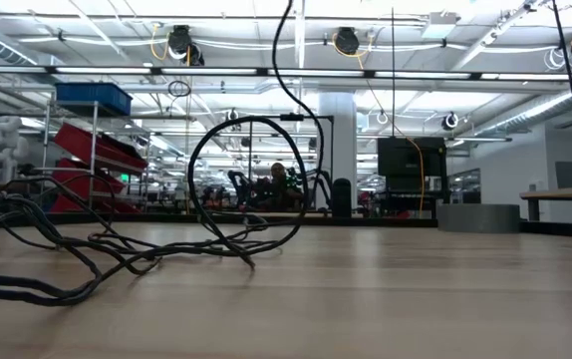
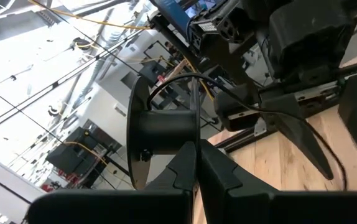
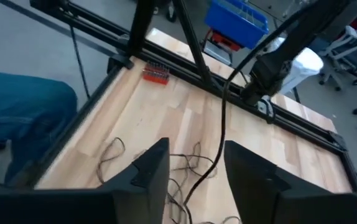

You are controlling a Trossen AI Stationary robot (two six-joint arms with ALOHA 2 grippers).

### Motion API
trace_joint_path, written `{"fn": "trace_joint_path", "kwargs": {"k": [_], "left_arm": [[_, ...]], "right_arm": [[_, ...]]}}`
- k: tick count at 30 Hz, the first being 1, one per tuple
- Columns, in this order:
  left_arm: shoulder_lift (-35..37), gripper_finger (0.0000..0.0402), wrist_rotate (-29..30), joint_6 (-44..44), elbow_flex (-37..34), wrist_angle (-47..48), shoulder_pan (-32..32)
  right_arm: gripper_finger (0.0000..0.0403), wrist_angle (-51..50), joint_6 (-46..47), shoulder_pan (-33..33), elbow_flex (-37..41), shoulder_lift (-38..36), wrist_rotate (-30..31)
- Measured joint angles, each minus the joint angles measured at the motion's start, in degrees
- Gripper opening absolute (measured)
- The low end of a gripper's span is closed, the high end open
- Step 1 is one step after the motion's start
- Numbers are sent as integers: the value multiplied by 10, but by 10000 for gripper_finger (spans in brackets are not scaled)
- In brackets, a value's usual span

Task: Coil cords
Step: Coil the black wire onto the spool

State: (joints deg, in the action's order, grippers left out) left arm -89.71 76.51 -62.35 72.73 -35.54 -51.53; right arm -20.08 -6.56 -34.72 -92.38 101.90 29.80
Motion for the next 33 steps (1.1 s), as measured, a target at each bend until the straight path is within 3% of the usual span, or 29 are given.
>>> {"fn": "trace_joint_path", "kwargs": {"k": [8,11,19,26,33], "left_arm": [[0,12,-1,0,0,0,0],[0,12,-2,-1,0,0,0],[0,12,-2,-1,0,0,0],[0,12,-2,-1,0,0,0],[0,12,-2,-1,0,0,0]], "right_arm": [[181,2,12,19,0,12,-12],[183,1,12,28,0,20,-43],[166,0,15,32,0,19,-46],[117,1,19,30,0,16,-46],[20,-1,13,32,0,15,-32]]}}
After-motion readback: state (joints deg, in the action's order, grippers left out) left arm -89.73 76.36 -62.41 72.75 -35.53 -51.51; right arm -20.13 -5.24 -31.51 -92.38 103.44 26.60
